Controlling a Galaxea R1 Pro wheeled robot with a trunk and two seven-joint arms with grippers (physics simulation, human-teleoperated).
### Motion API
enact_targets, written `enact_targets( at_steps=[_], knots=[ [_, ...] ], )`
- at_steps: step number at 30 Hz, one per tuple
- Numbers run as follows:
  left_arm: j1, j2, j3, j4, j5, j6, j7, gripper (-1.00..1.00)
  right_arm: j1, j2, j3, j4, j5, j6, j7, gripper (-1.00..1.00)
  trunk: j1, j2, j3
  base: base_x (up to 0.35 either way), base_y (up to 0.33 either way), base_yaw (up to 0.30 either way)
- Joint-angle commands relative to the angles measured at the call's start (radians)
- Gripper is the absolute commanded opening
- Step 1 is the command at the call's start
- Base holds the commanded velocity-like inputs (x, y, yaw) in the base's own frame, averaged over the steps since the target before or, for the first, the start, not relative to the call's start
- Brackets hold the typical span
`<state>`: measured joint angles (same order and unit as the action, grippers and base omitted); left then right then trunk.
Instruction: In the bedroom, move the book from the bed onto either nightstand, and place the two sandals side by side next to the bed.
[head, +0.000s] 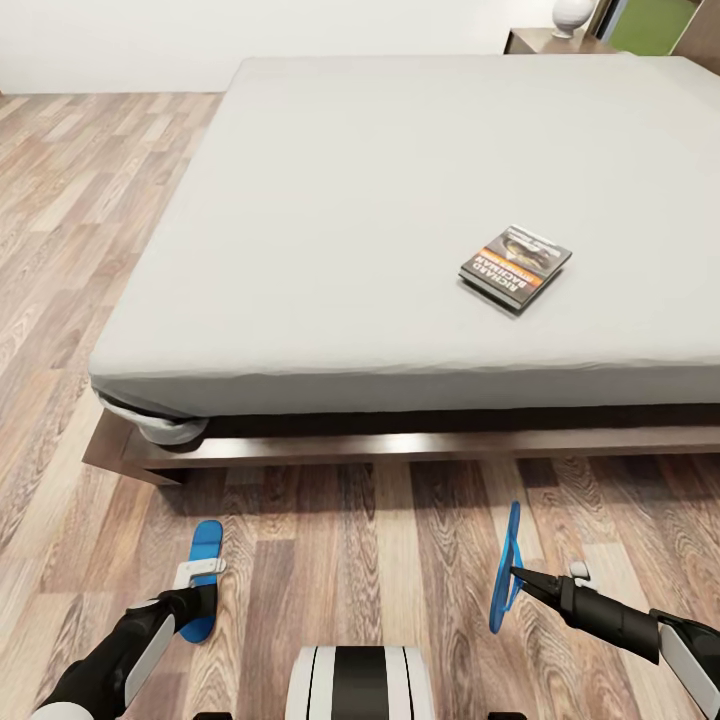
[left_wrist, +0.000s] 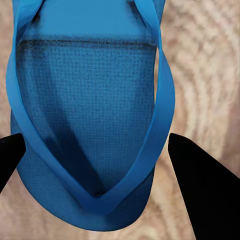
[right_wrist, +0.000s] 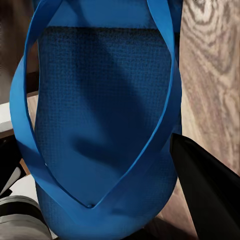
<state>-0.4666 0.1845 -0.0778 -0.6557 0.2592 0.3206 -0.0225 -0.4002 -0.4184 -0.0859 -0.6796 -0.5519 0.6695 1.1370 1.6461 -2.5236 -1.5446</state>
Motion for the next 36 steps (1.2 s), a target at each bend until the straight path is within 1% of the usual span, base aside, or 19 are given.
enact_targets(
  at_steps=[1, 16, 25, 36],
  knots=[
    [0.000, 0.001, -0.004, -0.001, 0.005, 0.005, 0.001, -1.00, 0.000, 0.000, 0.000, 0.000, -0.005, 0.007, 0.001, -1.00, 0.000, 0.000, -0.001, 0.000, 0.000, 0.000],
    [0.000, 0.001, -0.004, -0.002, 0.005, 0.005, 0.001, -1.00, 0.000, 0.000, 0.001, -0.005, -0.005, 0.005, 0.003, -1.00, 0.000, 0.000, -0.001, 0.000, 0.000, 0.000],
    [0.000, 0.000, -0.004, -0.001, 0.005, 0.005, 0.001, -1.00, 0.000, 0.000, 0.001, -0.005, -0.005, 0.005, 0.003, -1.00, 0.004, -0.002, -0.035, 0.000, 0.000, 0.000],
    [0.000, 0.000, -0.004, -0.001, 0.005, 0.005, 0.001, -1.00, 0.000, 0.000, 0.001, -0.005, -0.005, 0.005, 0.003, -1.00, 0.004, -0.002, -0.035, 0.000, 0.000, 0.000]
  ],
)
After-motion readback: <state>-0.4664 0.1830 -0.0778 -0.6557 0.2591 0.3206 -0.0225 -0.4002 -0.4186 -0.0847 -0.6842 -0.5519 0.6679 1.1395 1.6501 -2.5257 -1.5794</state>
